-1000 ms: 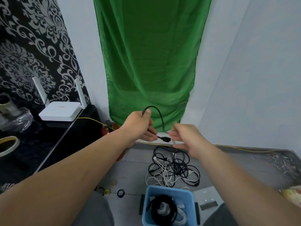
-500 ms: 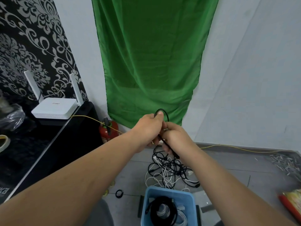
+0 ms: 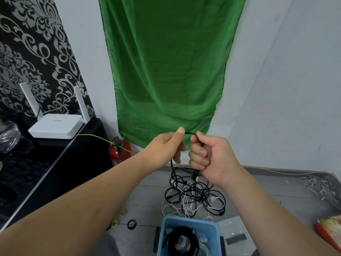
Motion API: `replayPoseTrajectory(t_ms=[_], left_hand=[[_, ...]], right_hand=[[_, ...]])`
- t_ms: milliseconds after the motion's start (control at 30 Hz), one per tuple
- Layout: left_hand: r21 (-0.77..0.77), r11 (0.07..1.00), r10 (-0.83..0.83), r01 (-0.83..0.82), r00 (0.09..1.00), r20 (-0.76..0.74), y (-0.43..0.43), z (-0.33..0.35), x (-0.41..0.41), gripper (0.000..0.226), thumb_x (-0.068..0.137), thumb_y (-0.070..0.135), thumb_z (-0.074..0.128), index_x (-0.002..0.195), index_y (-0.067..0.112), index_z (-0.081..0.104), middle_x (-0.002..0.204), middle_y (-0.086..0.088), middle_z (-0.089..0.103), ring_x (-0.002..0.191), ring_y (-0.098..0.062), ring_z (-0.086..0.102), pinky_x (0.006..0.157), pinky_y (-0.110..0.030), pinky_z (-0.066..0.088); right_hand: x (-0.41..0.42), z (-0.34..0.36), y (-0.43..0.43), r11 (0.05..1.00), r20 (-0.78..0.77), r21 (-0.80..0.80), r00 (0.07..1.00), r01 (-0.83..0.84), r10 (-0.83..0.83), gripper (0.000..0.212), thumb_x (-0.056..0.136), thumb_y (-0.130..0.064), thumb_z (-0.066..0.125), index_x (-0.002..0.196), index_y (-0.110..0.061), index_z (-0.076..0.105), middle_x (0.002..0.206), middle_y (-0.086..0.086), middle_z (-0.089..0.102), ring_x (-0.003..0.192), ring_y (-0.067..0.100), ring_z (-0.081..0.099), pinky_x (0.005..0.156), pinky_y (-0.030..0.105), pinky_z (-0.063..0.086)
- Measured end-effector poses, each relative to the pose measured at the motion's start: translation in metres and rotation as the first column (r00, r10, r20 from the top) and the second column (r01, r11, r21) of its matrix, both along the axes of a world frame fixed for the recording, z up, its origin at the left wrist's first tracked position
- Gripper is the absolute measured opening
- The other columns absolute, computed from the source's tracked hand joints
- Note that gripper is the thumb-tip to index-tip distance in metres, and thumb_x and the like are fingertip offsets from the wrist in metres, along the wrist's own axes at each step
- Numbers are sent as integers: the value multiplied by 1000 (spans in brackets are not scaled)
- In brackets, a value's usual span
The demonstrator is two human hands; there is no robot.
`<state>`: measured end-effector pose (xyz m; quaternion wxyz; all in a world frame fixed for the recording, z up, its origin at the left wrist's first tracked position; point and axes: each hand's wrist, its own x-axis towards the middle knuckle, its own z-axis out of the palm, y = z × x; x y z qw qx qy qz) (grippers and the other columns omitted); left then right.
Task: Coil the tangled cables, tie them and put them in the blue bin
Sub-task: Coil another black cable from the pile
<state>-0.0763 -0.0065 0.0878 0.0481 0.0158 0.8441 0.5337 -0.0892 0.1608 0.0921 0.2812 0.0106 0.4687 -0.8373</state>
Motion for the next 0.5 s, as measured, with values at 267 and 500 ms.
replayPoseTrajectory(t_ms=[267, 500], left_hand=[[-187, 974, -117, 130, 990, 79, -17, -23, -6, 53, 108, 52, 31, 97, 14, 66, 65, -5, 60, 59, -14, 55, 64, -27, 46], [-437, 808, -257, 394, 904, 341, -6, -42, 6, 61, 106, 60, 25, 101, 15, 65, 88, -8, 72, 89, -19, 66, 87, -29, 48]], right_hand=[[-11, 5, 9, 937, 85, -293, 981, 192, -174, 30, 108, -24, 39, 83, -18, 56, 63, -6, 38, 49, 11, 33, 54, 27, 33], [-20, -1, 10, 864, 87, -344, 928, 368, -361, 21, 107, -27, 46, 94, -20, 61, 87, 0, 70, 79, 20, 68, 90, 43, 53]])
